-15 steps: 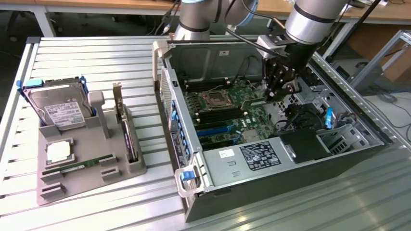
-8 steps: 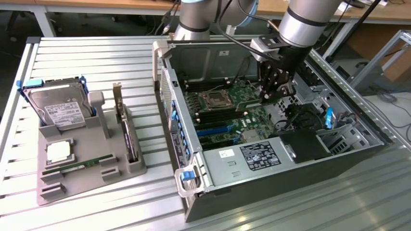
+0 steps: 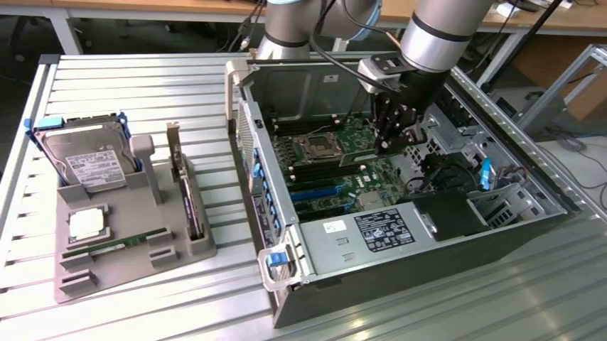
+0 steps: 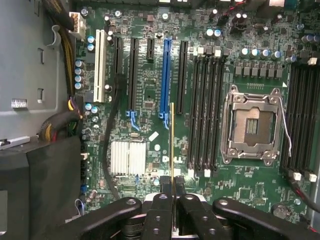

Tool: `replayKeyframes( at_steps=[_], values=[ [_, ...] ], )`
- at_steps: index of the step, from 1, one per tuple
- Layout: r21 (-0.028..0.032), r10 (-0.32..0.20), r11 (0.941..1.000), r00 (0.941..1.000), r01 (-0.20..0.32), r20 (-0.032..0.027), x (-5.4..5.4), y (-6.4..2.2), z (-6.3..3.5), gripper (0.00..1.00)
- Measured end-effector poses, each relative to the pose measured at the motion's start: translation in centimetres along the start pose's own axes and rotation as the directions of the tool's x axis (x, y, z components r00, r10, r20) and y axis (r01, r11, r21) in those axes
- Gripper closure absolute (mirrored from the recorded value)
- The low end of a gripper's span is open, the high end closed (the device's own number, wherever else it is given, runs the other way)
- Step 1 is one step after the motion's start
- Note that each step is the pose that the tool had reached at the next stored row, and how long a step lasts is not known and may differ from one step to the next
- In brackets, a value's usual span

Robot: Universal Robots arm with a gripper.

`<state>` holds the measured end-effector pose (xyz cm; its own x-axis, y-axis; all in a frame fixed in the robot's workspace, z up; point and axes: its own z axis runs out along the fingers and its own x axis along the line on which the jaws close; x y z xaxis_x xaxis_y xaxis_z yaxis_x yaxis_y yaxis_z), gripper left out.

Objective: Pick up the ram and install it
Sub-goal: 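Insert the ram into the slot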

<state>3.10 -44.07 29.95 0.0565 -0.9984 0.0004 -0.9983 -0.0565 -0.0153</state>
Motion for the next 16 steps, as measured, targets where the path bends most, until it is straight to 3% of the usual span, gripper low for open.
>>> replayKeyframes(
  at_steps=[4, 8, 12, 16],
  values=[
    [0.0001, 0.000, 1.0000, 1.0000, 0.000, 0.0001, -0.1, 1.00, 0.43, 0.88],
    [-0.0001, 0.002, 1.0000, 1.0000, -0.002, -0.0002, -0.3, 2.84, 1.13, 0.88],
    [0.0000, 0.038, 0.9993, 0.9993, -0.038, -0.0006, -0.8, 3.52, 1.84, 0.88],
    [0.0000, 0.040, 0.9992, 0.9992, -0.040, -0.0005, -1.1, 4.16, 2.14, 0.88]
  ],
)
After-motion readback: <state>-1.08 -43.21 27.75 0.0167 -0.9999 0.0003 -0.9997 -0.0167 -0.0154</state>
